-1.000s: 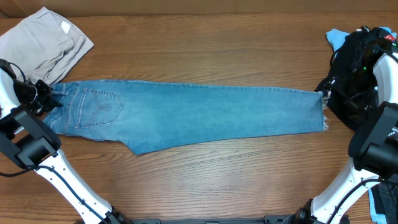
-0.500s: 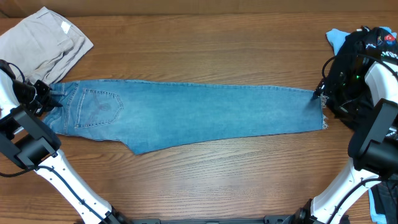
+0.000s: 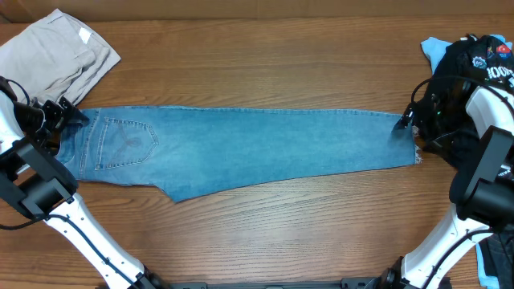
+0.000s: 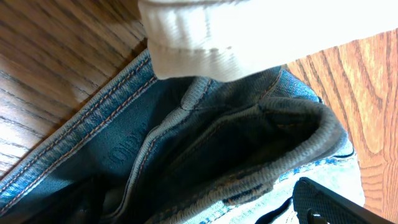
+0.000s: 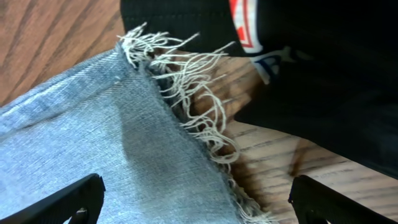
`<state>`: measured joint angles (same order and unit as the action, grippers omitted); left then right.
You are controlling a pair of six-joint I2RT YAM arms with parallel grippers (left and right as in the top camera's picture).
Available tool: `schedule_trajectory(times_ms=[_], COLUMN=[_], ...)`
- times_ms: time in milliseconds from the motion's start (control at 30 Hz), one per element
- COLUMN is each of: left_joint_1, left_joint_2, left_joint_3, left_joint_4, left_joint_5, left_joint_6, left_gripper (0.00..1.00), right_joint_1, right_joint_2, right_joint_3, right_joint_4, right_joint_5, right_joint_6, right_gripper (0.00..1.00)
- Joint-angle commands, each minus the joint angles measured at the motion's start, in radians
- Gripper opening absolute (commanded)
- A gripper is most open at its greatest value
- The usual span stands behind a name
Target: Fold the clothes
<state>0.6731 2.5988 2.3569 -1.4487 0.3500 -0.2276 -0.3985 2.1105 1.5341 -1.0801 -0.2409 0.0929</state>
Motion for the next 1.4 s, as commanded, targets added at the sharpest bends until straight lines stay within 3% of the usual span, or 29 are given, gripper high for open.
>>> schedule_trajectory(times_ms=[0, 533, 600, 633, 667, 700, 867, 1033, 1267, 1367], left_joint_1=[0.016, -0.079, -0.088, -0.092, -0.098, -0.103, -0.144, -0.196, -0.249, -0.265], left_joint_2=[0.012, -0.178, -0.178, -0.178, -0.179, -0.179, -0.179, -0.179, -0.179, -0.179], left_joint_3=[-0.031, -0.031, -0.031, -0.031, -0.031, -0.031, -0.031, -0.031, -0.031, -0.031], left_joint_4=[0.0, -0.013, -0.025, -0.029, -0.032, -0.034, -0.036, -0.035, -0.036, -0.036], left_joint_5=[-0.094, -0.094, -0.094, -0.093, -0.084, -0.069, 0.003, 0.006, 0.006, 0.006], left_joint_6=[0.041, 0.049, 0.05, 0.053, 0.063, 0.076, 0.129, 0.144, 0.173, 0.18], left_gripper=[1.0, 1.0, 1.0, 1.0, 1.0, 1.0, 1.0, 1.0, 1.0, 1.0], right_joint_1=[0.005, 0.006, 0.006, 0.006, 0.006, 0.006, 0.006, 0.005, 0.005, 0.001], right_joint_2=[0.001, 0.002, 0.002, 0.002, 0.002, 0.002, 0.002, 0.001, 0.001, 0.0], right_joint_3=[-0.01, -0.103, -0.121, -0.127, -0.131, -0.133, -0.133, -0.132, -0.126, -0.091], right_joint_4=[0.006, 0.096, 0.108, 0.111, 0.11, 0.109, 0.111, 0.116, 0.142, 0.126], right_joint_5=[-0.027, -0.076, -0.076, -0.077, -0.077, -0.077, -0.138, -0.143, -0.137, -0.047], right_joint_6=[-0.012, -0.023, -0.023, -0.023, -0.021, -0.017, -0.011, 0.02, 0.063, 0.121], right_gripper=[1.0, 0.94, 0.85, 0.73, 0.54, 0.45, 0.36, 0.04, 0.04, 0.04])
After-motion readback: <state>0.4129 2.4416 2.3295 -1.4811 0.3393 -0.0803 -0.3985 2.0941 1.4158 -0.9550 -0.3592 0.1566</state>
